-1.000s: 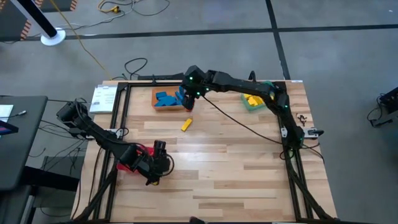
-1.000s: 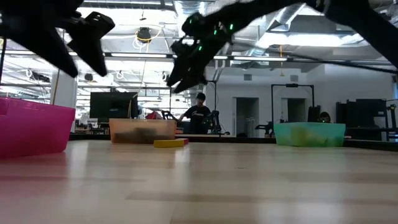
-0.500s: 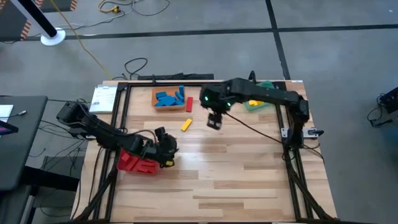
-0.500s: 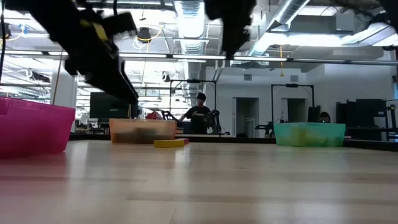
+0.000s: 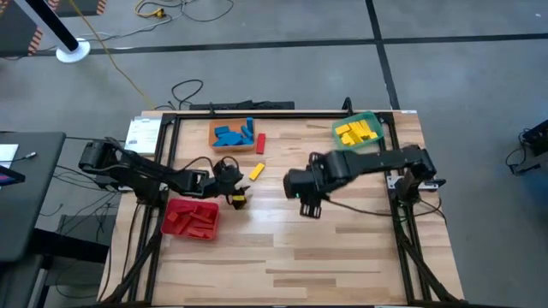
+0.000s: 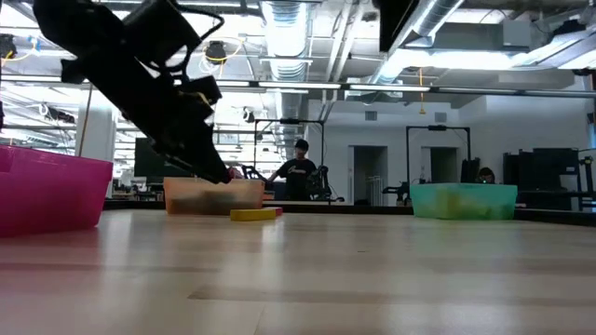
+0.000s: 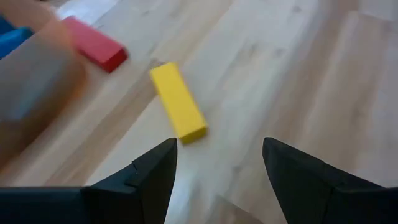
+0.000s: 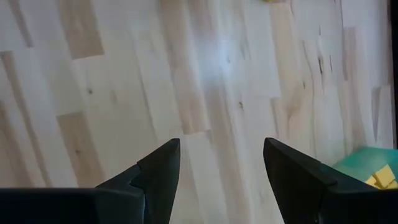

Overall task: Sort blocks
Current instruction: Put the yellow block into the green bin

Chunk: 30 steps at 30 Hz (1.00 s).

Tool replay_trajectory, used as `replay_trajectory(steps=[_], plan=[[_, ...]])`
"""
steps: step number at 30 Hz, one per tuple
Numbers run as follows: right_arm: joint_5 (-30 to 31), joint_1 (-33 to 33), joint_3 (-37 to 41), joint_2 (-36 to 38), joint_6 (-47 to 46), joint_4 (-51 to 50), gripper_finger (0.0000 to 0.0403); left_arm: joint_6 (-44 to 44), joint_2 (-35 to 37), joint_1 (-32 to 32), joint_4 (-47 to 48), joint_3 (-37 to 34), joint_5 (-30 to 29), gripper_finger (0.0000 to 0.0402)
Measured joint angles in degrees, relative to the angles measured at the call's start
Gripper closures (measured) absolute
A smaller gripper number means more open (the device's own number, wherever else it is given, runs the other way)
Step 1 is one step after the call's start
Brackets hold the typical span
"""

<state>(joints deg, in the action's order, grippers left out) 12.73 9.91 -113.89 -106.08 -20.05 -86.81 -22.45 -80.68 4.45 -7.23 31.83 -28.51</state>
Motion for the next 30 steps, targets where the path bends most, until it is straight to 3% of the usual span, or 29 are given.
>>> replay_trajectory(steps=[8, 17, 30], plan=[[5.69, 8.42, 0.02, -0.02, -6.51, 0.24, 0.0159, 0.11, -0.7, -5.56, -2.68, -0.12, 3.76, 0.0168], [11.27, 15.83, 0.23, -0.04, -13.68, -0.2, 0.0159, 2.47, -11.52, -7.97, -3.24, 4.13, 5.18, 0.0168], [14.65, 21.85, 3.3, -0.13, -20.51, -0.25, 0.0159, 4.62, -24.04, -9.66, 0.37, 14.41, 6.24, 0.0172]])
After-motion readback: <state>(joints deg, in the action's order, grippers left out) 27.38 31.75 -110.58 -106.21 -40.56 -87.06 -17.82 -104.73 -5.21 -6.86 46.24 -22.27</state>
